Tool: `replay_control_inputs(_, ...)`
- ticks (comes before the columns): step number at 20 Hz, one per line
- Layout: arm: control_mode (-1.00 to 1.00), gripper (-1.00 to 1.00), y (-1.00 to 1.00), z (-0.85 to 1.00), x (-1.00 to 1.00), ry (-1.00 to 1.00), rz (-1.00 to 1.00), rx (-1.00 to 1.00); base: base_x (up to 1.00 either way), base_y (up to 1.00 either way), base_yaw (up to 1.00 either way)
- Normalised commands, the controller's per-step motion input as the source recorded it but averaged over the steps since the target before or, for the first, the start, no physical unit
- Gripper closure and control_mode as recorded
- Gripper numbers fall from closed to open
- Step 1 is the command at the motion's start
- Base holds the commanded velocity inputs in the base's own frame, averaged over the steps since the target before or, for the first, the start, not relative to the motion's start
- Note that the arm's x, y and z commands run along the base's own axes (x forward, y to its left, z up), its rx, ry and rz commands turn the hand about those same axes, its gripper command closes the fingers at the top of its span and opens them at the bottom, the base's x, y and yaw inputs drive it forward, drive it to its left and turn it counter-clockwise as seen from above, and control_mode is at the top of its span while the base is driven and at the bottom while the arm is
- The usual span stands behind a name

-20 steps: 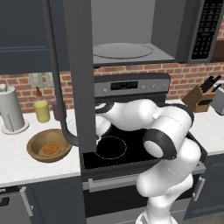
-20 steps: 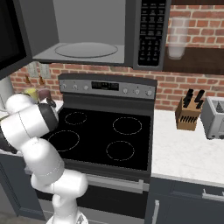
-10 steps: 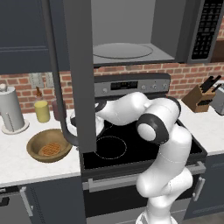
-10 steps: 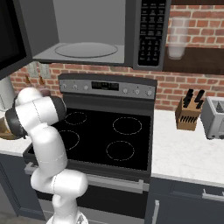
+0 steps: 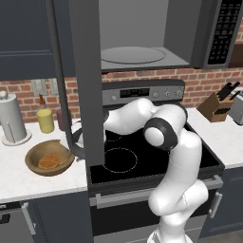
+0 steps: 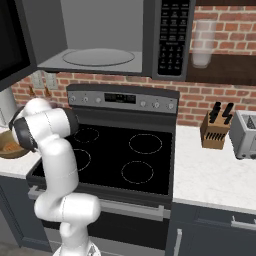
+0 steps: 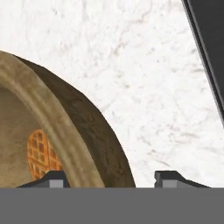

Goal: Open the microwave, place the bowl with waffle inside the microwave, then close the microwave door and turn it on.

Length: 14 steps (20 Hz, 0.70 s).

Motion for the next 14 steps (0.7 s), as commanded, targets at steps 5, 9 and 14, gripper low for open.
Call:
replay_control_inputs(5,-1.00,1.00,0.03,-0.10,0.00,-0.01,0.00,-0.01,0.00,0.00,0.00)
replay_control_inputs(9,-1.00,1.00,0.00,0.00,-0.02,-0.03,0.00,0.00,0.00,0.00,0.00)
replay_control_inputs(14,-1.00,1.00,0.00,0.00,-0.26,-0.09,0.00,0.00,0.00,0.00,0.00)
